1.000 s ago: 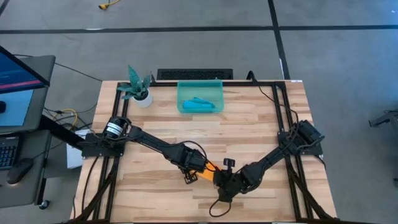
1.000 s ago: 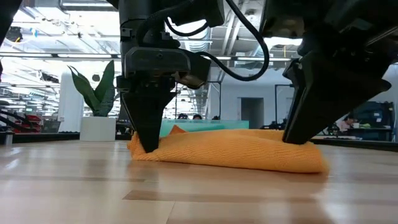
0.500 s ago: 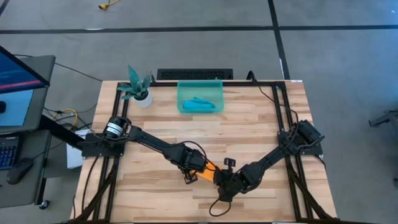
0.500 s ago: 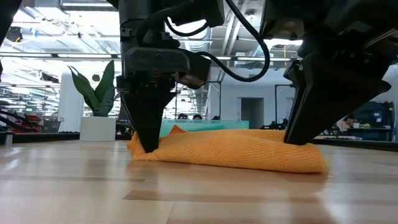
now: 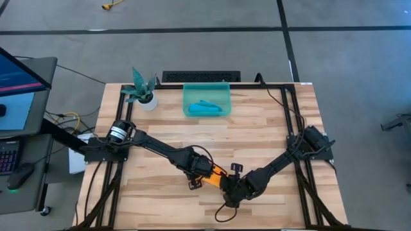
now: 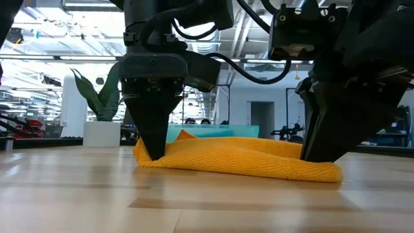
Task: Roll microfiber towels into tight, uniform cylinder then place into a basket
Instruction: Roll the orange microfiber cloth
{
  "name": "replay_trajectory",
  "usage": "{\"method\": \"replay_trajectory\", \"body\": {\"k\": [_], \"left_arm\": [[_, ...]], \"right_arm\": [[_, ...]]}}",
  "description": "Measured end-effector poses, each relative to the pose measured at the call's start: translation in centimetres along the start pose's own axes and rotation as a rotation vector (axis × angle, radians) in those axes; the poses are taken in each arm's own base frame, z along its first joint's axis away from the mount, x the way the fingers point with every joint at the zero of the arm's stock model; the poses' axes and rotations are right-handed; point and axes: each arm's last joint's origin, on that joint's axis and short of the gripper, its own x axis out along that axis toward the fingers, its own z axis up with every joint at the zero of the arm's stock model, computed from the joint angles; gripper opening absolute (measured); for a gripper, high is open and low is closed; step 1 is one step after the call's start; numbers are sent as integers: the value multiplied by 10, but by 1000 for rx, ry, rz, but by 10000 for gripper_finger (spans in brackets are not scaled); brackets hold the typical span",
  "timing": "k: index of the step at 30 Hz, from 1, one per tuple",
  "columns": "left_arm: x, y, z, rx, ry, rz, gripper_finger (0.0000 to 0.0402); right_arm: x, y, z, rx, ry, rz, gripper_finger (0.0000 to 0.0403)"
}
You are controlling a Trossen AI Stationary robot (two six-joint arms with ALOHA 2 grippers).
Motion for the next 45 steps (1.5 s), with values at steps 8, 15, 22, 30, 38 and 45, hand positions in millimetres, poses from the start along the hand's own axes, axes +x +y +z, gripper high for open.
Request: {"method": "replay_trajectory", "body": {"k": [8, 15, 22, 30, 38, 45], "left_arm": [[-9, 0, -4, 46, -4, 27, 89], [-59, -11, -27, 50, -143, 133, 87], [-89, -41, -55, 157, -381, 259, 87], [-55, -77, -70, 411, -546, 274, 87], [-28, -56, -53, 401, -537, 149, 87], [-7, -18, -31, 308, -503, 67, 87]], "right_arm": [[-3, 0, 1, 3, -2, 12, 74], [-3, 0, 0, 3, -1, 12, 74], [-3, 0, 0, 3, 0, 14, 74], [-3, 0, 1, 5, -5, 20, 74], [-2, 0, 1, 6, -5, 23, 74], [-2, 0, 1, 6, -5, 23, 74]]}}
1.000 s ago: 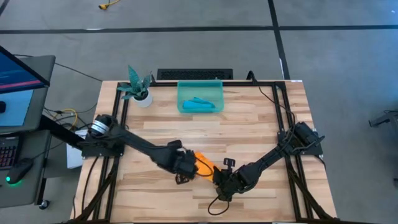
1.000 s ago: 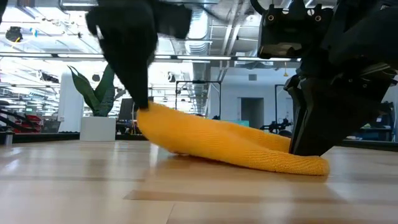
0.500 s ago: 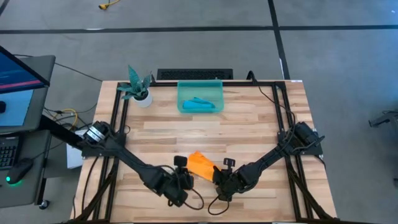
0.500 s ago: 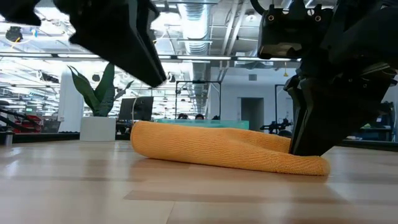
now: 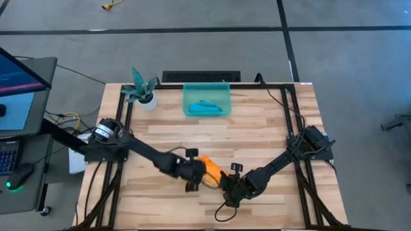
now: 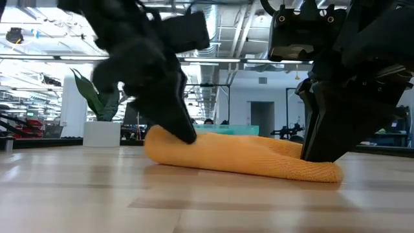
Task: Roll microfiber towels into tight, uniform cylinder then place into a basket
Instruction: Roll the orange microfiber cloth
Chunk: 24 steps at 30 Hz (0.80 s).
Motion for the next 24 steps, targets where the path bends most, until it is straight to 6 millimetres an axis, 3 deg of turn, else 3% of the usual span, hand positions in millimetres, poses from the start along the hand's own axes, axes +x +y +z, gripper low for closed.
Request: {"method": "replay_trajectory", "body": {"k": [4, 8, 24], "left_arm": [[9, 19, -5, -115, 37, 37, 86], [13, 26, -7, -230, 71, -16, 86], [6, 8, -14, -499, 142, -73, 86]], "right_arm": [[0, 0, 0, -2, 0, 0, 74], [0, 1, 0, -2, -7, -5, 74], [-5, 1, 0, 15, -29, -12, 99]]}}
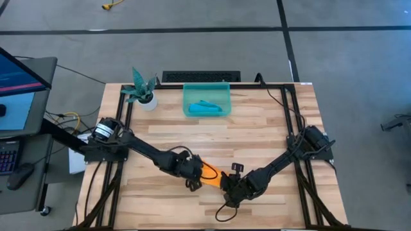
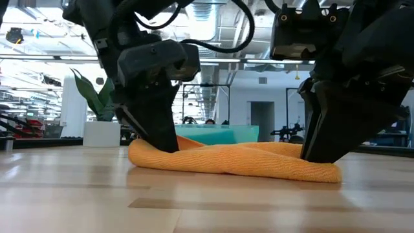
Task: Roll microfiber towels into tight, uniform cylinder then place into a basket
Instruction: Roll the orange microfiber cloth
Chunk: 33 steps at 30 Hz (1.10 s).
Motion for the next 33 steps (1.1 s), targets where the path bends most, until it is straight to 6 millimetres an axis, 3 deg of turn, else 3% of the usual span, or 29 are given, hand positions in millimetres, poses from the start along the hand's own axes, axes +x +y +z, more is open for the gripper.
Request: {"method": "replay_trajectory", "body": {"k": [3, 7, 11, 14, 19, 25, 33], "left_arm": [[-1, -2, -3, -37, 8, 6, 86], [-2, -3, -6, -63, 15, 9, 86], [-2, -4, -6, -80, 16, 9, 86], [-2, -4, -6, -80, 16, 9, 86], [-2, -4, -6, -79, 16, 8, 86], [-2, -4, -6, -73, 16, 8, 86], [-2, -4, -6, -55, 16, 8, 86]], "right_arm": [[-10, -1, 0, -5, -11, -1, 95], [-38, 3, 1, -35, -116, -17, 91], [-60, 14, -6, -137, -244, -71, 92], [-65, 26, -13, -207, -305, -95, 92], [-46, 39, -21, -283, -302, -109, 93], [-17, 37, -20, -382, -260, -165, 98], [-13, 27, -10, -377, -255, -185, 170]]}}
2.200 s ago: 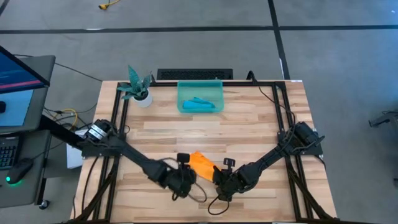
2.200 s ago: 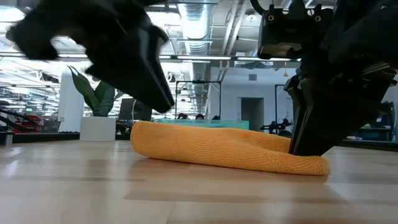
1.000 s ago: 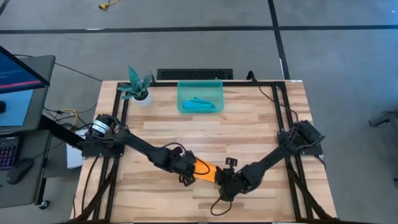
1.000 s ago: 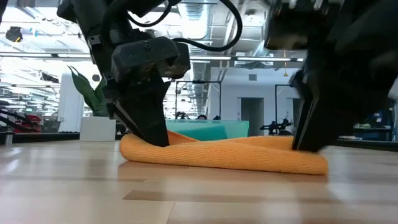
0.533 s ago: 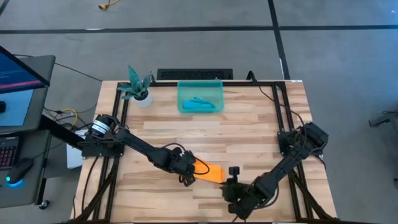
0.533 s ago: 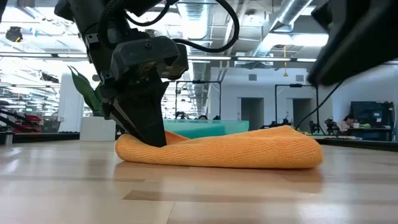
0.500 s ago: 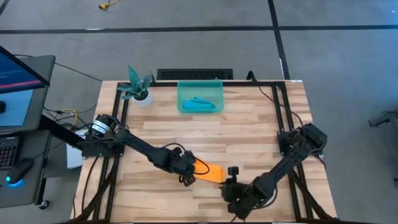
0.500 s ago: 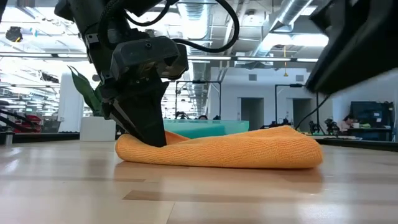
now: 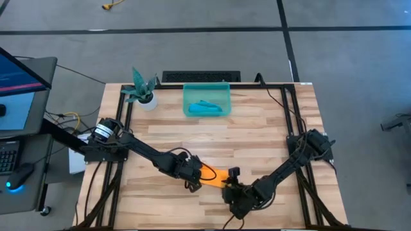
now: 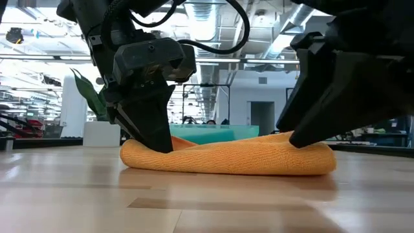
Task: Roll microfiber towels into tight, uniform cylinder then place into a basket
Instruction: Roll the orange microfiber cloth
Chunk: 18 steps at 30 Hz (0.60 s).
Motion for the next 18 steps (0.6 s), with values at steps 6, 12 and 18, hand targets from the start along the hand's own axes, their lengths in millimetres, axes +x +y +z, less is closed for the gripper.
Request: {"method": "replay_trajectory", "body": {"k": [6, 12, 18], "left_arm": [[0, 0, 0, 0, -1, -1, 86], [0, 0, 0, 12, 0, -1, 86], [0, 0, 0, 78, 6, -4, 86]], "right_arm": [[22, -2, -7, -5, 78, 10, 243], [40, -13, -11, 72, 165, 6, 269], [45, -19, -11, 171, 195, 23, 251]]}}
